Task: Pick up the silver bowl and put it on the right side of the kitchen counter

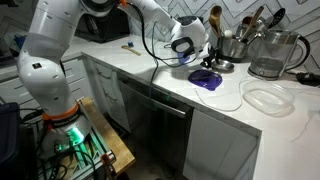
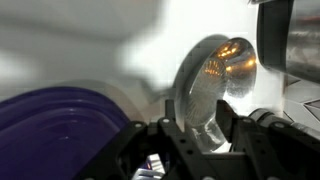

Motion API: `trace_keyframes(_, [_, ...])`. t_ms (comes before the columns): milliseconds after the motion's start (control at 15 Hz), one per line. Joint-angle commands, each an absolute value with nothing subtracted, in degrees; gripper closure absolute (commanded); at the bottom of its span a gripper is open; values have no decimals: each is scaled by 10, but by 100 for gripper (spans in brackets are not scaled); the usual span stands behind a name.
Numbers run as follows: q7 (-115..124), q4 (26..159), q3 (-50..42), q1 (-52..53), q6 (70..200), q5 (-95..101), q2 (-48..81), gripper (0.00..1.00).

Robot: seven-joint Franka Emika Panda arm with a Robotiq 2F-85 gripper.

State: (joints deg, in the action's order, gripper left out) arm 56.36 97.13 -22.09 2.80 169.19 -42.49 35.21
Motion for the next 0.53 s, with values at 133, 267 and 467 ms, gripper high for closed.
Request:
trace_keyframes(133, [510,997,-116,-47,1640,-391,258,6])
trace_keyframes(267, [434,1004,-95,-62,1589,-428,220,0])
trace_keyframes(467, [355,1031,-76,-93,1503,-415,158,0])
